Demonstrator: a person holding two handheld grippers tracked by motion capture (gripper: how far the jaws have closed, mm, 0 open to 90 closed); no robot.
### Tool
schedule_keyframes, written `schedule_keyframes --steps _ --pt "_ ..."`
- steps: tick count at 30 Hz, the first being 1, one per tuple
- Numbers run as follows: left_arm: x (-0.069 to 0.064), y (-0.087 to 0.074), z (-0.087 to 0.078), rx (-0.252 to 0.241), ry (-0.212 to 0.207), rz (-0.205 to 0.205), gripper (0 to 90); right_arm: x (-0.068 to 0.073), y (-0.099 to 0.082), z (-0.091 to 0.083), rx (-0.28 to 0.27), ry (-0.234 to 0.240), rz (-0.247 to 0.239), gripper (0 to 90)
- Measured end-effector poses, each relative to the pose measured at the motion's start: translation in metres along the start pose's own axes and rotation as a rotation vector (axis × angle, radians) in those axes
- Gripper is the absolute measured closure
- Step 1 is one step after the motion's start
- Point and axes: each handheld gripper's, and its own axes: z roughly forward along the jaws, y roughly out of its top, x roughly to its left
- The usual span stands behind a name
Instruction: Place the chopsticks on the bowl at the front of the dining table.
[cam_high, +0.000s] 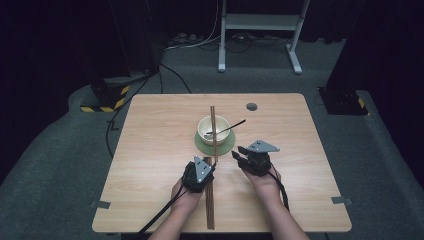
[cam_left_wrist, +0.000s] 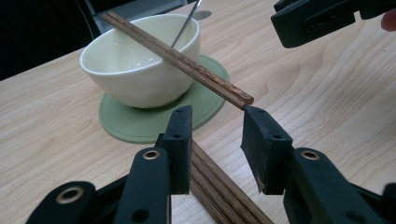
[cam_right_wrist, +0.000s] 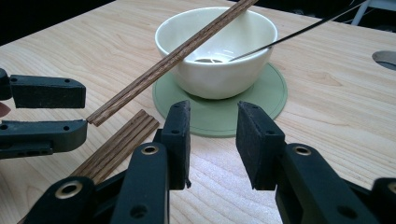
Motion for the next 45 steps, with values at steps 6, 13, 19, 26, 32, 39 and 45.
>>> schedule_keyframes --steps 6,13,19,26,32,39,45 --pt "0.000 0.000 0.000 0.002 -0.005 -0.004 63.3 0.000 0.000 0.000 0.005 0.000 0.000 65.6" --pt "0.014 0.003 -0.007 -0.024 0.004 -0.016 63.7 0.002 0.000 0.000 0.001 0.013 -0.004 65.5" --pt "0.046 0.014 0.017 -0.036 -0.013 -0.088 79.8 0.015 0.010 0.017 -0.010 0.044 -0.012 84.0" --pt "0.049 0.016 0.048 -0.050 -0.032 -0.164 80.6 0.021 0.025 0.043 0.011 -0.036 -0.039 89.6" --pt "0.046 0.016 0.053 -0.057 -0.037 -0.163 80.3 0.027 0.024 0.057 0.059 -0.044 -0.070 88.7" --pt "0.046 0.017 0.054 -0.065 -0.032 -0.169 80.3 0.029 0.027 0.058 0.046 -0.047 -0.074 88.1" --pt "0.048 0.017 0.054 -0.064 -0.032 -0.178 80.4 0.032 0.030 0.062 0.049 -0.039 -0.080 88.2"
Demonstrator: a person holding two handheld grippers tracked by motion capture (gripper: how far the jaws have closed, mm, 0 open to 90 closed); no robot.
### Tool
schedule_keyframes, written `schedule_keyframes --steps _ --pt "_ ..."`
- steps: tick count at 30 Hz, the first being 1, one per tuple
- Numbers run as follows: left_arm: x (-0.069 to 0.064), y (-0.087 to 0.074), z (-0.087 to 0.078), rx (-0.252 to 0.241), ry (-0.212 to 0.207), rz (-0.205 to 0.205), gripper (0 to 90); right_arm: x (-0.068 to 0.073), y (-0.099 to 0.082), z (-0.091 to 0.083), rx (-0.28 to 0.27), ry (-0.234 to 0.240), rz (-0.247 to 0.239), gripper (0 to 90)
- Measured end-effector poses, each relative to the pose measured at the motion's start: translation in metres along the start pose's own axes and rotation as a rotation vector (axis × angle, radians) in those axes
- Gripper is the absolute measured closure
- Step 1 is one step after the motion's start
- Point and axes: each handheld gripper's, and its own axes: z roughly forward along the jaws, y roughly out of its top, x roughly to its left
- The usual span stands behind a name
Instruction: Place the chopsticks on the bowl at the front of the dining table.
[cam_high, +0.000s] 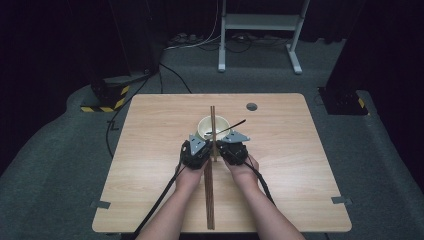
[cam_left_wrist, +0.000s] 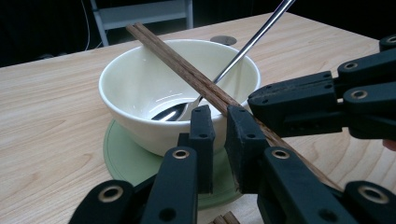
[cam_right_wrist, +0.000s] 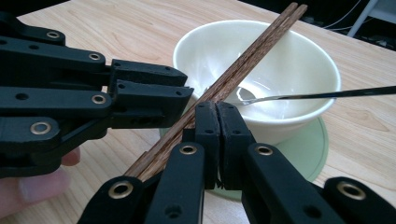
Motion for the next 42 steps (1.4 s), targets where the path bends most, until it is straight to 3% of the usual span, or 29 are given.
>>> schedule_keyframes --steps 33,40,42 --pt "0.0037 0.0003 0.0002 0.011 0.010 0.017 81.2 0.0016 0.0013 0.0057 0.004 0.005 0.005 86.5" --pt "0.0040 0.0012 -0.0036 0.005 0.015 0.020 80.1 -0.0001 0.0022 0.0028 -0.006 -0.002 0.009 80.9" --pt "0.0051 0.0004 -0.0075 0.000 0.019 0.019 77.8 -0.0019 0.0014 0.0009 -0.006 -0.003 0.012 75.6"
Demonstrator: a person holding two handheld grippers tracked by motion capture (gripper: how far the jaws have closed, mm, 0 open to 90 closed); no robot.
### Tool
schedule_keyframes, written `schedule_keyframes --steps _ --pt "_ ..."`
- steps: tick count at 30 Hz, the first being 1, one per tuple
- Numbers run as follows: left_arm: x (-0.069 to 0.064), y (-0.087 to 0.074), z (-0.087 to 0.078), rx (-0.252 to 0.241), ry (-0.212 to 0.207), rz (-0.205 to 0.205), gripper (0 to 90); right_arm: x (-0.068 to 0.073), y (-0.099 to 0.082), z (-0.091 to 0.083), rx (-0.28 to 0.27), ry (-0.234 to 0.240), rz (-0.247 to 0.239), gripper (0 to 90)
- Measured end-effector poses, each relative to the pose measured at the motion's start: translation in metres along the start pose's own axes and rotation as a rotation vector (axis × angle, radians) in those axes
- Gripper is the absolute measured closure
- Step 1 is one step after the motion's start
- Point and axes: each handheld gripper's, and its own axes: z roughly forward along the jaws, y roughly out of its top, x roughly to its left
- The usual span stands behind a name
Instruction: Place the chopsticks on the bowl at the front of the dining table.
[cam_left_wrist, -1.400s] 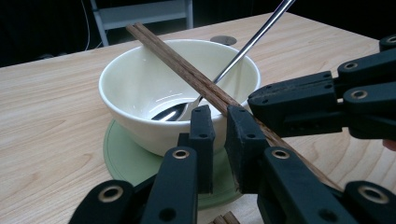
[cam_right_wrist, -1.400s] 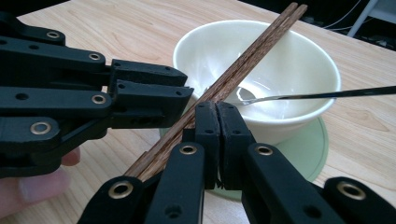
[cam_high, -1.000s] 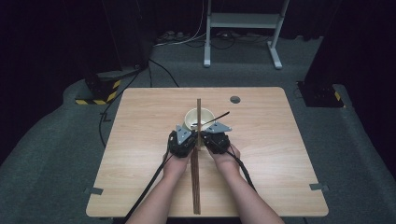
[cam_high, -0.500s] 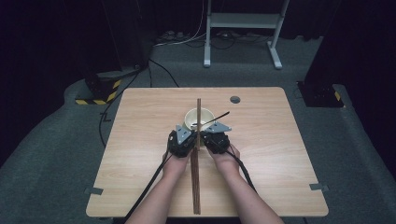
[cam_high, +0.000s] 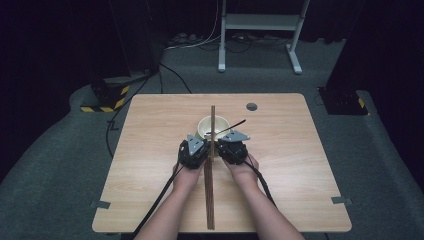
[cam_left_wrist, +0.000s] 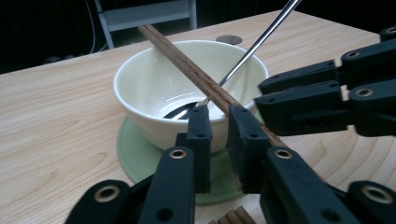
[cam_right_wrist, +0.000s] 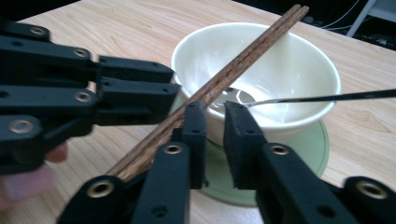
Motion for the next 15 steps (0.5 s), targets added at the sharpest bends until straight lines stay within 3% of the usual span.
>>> schedule_keyframes --steps 4,8,10,13,15 --pt "0.015 -0.009 -0.016 0.008 0.012 0.016 67.7 -0.011 -0.010 -0.011 0.016 -0.010 0.020 58.1" --pt "0.042 -0.031 -0.042 0.078 0.035 0.046 51.6 -0.036 -0.034 -0.029 0.070 -0.008 0.093 46.1" --pt "0.059 -0.044 -0.061 0.120 0.036 0.013 43.7 -0.056 -0.053 -0.048 0.091 -0.031 0.127 41.2" --pt "0.086 -0.064 -0.092 0.197 0.050 0.006 35.0 -0.078 -0.078 -0.074 0.125 -0.082 0.163 37.1" --pt "0.103 -0.079 -0.118 0.255 0.066 -0.024 31.2 -0.092 -0.095 -0.094 0.153 -0.126 0.161 35.3"
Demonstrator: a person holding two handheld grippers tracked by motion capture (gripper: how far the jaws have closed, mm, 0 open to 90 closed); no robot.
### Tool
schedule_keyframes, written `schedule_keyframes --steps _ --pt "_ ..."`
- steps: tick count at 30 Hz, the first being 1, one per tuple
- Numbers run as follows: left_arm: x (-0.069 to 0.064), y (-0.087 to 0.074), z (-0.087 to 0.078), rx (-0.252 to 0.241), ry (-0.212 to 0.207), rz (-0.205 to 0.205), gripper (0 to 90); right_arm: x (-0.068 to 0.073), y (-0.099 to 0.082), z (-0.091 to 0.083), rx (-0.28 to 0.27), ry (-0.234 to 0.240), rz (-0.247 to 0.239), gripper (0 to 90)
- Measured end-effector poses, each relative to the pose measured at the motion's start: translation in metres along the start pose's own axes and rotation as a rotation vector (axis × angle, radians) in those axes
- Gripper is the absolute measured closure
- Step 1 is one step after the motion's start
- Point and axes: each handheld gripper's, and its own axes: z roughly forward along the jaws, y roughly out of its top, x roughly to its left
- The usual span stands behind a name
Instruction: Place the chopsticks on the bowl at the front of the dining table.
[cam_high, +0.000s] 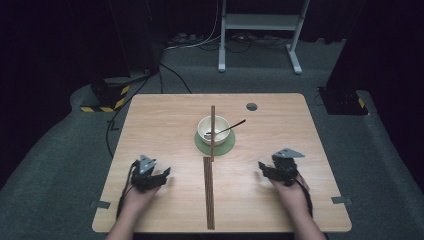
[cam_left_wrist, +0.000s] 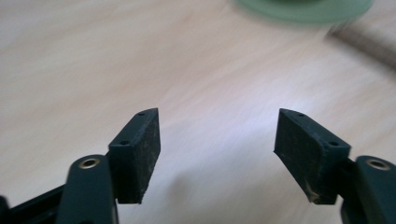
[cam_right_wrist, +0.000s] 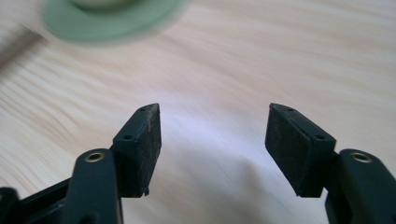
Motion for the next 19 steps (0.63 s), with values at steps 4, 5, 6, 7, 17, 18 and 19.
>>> schedule_keyframes --steps 4,5,6,7,17,18,19 --pt "0.014 -0.023 -0.021 0.077 -0.013 -0.054 25.8 -0.026 -0.031 -0.023 0.032 -0.096 -0.001 32.6" --pt "0.015 -0.029 -0.023 0.096 -0.006 -0.046 24.3 -0.029 -0.037 -0.027 0.048 -0.111 0.009 31.5" --pt "0.015 -0.034 -0.025 0.086 -0.003 -0.055 22.4 -0.032 -0.044 -0.028 0.042 -0.126 0.001 28.7" --pt "0.014 -0.037 -0.027 0.080 0.000 -0.063 19.6 -0.035 -0.046 -0.031 0.050 -0.106 0.019 27.2" --pt "0.011 -0.035 -0.024 0.086 -0.022 -0.057 15.7 -0.039 -0.049 -0.034 0.056 -0.115 0.040 23.0" --pt "0.011 -0.035 -0.024 0.085 -0.021 -0.056 15.8 -0.038 -0.049 -0.035 0.059 -0.115 0.050 23.0" --pt "0.011 -0.035 -0.024 0.085 -0.022 -0.056 15.8 -0.038 -0.049 -0.035 0.060 -0.115 0.058 23.0"
